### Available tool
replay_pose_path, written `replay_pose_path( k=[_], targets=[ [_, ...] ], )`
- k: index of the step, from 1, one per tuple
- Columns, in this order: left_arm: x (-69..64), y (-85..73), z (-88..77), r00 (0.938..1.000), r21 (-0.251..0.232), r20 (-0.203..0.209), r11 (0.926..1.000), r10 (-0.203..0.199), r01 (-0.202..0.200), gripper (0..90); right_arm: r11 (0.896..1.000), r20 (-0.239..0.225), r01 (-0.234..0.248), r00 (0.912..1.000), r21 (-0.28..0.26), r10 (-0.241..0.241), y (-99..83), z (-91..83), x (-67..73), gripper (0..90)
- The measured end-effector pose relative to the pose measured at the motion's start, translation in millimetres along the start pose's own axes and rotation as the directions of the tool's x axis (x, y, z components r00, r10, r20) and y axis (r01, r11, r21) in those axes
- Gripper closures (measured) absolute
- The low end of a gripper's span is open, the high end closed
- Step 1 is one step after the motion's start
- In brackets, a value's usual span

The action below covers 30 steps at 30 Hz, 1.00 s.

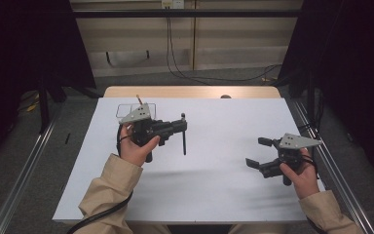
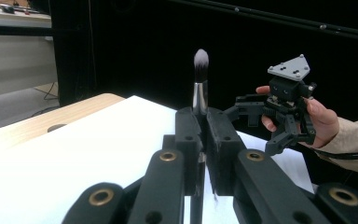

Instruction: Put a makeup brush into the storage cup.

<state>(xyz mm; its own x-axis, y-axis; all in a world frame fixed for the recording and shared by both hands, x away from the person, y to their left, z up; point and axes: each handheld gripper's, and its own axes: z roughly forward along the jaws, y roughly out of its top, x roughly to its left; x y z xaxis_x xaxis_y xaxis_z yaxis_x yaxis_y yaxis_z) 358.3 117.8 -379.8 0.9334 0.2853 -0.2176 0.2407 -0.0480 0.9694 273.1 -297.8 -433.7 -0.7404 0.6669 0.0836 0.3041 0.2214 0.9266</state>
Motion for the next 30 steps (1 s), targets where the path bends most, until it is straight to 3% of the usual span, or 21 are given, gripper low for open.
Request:
replay_pose_path(
  k=[20,30],
  targets=[
    [6.8,4.7,-9.1,0.9995,-0.014,-0.033,0.9999,0.001,-0.002,84.5,1.000,0.004,0.005,1.0000,0.013,-0.005,-7.2,-8.4,-2.0,4.4],
    [12.3,14.1,-14.9,0.9983,-0.029,-0.058,0.9996,0.006,-0.008,84.4,1.000,0.005,0.002,1.0000,0.019,-0.002,-8.7,-9.2,-1.5,4.4]
  ],
)
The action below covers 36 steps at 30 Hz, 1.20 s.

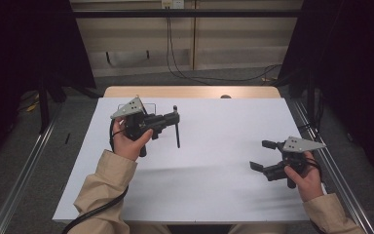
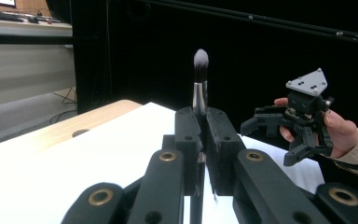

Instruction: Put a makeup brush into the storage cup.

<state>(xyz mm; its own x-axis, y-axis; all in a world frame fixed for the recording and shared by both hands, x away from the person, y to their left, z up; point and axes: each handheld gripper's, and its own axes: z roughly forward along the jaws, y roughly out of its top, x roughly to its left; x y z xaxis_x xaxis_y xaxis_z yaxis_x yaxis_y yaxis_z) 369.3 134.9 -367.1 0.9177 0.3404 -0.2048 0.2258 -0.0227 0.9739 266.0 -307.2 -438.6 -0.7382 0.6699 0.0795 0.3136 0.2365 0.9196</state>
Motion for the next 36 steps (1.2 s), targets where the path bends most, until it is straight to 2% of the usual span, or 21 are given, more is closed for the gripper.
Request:
replay_pose_path(
  k=[5,21,23,28,36],
  targets=[
    [4.9,5.9,-3.6,0.9998,-0.005,-0.019,0.9999,0.011,-0.011,84.4,1.000,-0.004,0.010,0.9999,0.005,-0.010,-0.6,0.5,0.9,4.4],
    [22.7,12.0,-15.3,0.9968,-0.028,-0.080,0.9996,-0.004,0.002,84.4,1.000,-0.007,0.008,0.9999,0.000,-0.008,-0.8,0.8,0.8,4.4],
    [25.7,11.6,-17.5,0.9951,-0.031,-0.098,0.9995,-0.011,0.008,84.4,1.000,-0.007,0.008,0.9999,-0.001,-0.008,-1.0,0.7,0.6,4.4],
    [30.0,12.8,-21.4,0.9936,-0.040,-0.111,0.9991,-0.018,0.013,84.4,1.000,-0.009,0.009,0.9999,-0.003,-0.009,-0.8,0.7,0.9,4.4],
    [40.3,20.9,-27.7,0.9881,-0.044,-0.154,0.9990,0.001,-0.008,84.4,1.000,-0.005,0.008,1.0000,0.003,-0.008,-1.3,0.5,0.4,4.4]
  ],
)
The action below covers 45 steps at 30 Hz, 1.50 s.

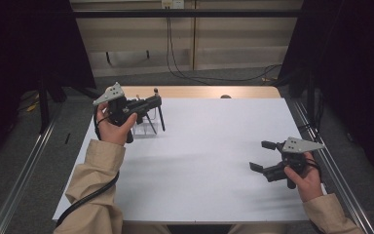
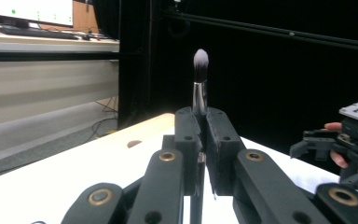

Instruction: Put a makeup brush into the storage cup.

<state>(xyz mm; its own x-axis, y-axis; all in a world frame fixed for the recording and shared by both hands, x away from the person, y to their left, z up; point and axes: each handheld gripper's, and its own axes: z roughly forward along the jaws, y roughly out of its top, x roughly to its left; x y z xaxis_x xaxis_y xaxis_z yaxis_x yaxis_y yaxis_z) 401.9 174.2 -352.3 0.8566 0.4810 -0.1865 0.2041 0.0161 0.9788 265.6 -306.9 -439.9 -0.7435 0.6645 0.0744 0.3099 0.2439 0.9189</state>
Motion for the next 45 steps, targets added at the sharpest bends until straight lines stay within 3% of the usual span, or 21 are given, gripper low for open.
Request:
replay_pose_path(
  k=[17,25,45],
  targets=[
    [12.0,11.3,2.8,0.9978,-0.004,-0.058,0.9995,0.032,-0.032,84.4,1.000,0.001,-0.005,1.0000,-0.002,0.005,-0.3,-0.9,-1.5,4.4],
    [17.7,12.0,2.9,0.9966,-0.008,-0.077,0.9996,0.028,-0.029,84.4,1.000,0.001,-0.007,1.0000,-0.004,0.007,-0.2,-1.1,-1.9,4.4],
    [31.8,12.5,6.1,0.9873,0.019,-0.142,0.9974,0.072,-0.069,84.4,1.000,0.002,-0.008,1.0000,-0.007,0.008,-0.5,-2.6,-2.6,4.4]
  ],
)
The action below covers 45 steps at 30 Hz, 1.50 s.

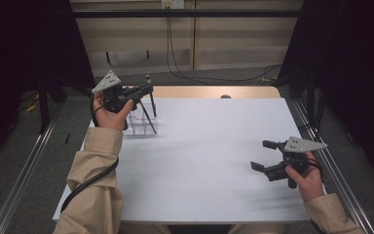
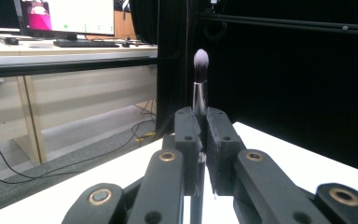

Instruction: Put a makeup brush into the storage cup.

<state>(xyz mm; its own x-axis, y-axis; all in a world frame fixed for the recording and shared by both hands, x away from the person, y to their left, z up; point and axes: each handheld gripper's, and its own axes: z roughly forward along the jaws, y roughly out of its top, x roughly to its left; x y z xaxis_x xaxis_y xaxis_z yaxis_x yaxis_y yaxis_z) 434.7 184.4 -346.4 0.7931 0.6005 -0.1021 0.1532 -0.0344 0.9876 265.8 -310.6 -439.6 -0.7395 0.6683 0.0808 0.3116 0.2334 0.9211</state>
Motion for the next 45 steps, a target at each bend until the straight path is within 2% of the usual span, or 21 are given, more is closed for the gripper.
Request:
replay_pose_path(
  k=[9,10,13,17,19,30,43,45],
  targets=[
    [6.9,-6.6,3.6,0.9993,0.020,-0.035,0.9998,0.009,-0.009,84.3,1.000,-0.001,-0.001,1.0000,-0.003,0.001,-0.4,-0.1,-0.5,4.4],
    [8.7,-8.3,4.2,0.9984,0.025,-0.053,0.9995,0.018,-0.017,84.3,1.000,-0.001,-0.001,1.0000,-0.001,0.001,-0.6,-0.2,-0.6,4.4],
    [9.5,-9.6,4.7,0.9982,0.025,-0.059,0.9997,0.009,-0.007,84.3,1.000,-0.002,0.001,1.0000,-0.001,-0.001,-0.5,-0.4,-0.6,4.4],
    [11.7,-10.7,4.9,0.9971,0.033,-0.072,0.9992,0.026,-0.023,84.3,1.000,-0.002,-0.001,1.0000,-0.003,0.001,-0.5,-0.6,-0.4,4.4],
    [12.0,-12.0,5.3,0.9968,0.028,-0.078,0.9995,0.016,-0.014,84.3,1.000,-0.002,-0.001,1.0000,-0.004,0.001,-0.5,-0.6,-0.6,4.4],
    [15.6,-16.6,7.6,0.9950,0.035,-0.096,0.9991,0.026,-0.023,84.3,1.000,-0.007,-0.002,1.0000,-0.005,0.002,-0.7,-0.3,-0.9,4.4],
    [18.3,-26.0,10.4,0.9948,0.045,-0.102,0.9990,0.009,-0.004,84.3,1.000,-0.012,-0.002,0.9999,-0.008,0.002,-0.6,-0.6,-0.8,4.4],
    [19.3,-27.5,10.3,0.9944,0.046,-0.104,0.9989,0.016,-0.011,84.3,1.000,-0.012,-0.005,0.9999,-0.004,0.005,-1.0,-0.4,-1.0,4.4]
  ],
)
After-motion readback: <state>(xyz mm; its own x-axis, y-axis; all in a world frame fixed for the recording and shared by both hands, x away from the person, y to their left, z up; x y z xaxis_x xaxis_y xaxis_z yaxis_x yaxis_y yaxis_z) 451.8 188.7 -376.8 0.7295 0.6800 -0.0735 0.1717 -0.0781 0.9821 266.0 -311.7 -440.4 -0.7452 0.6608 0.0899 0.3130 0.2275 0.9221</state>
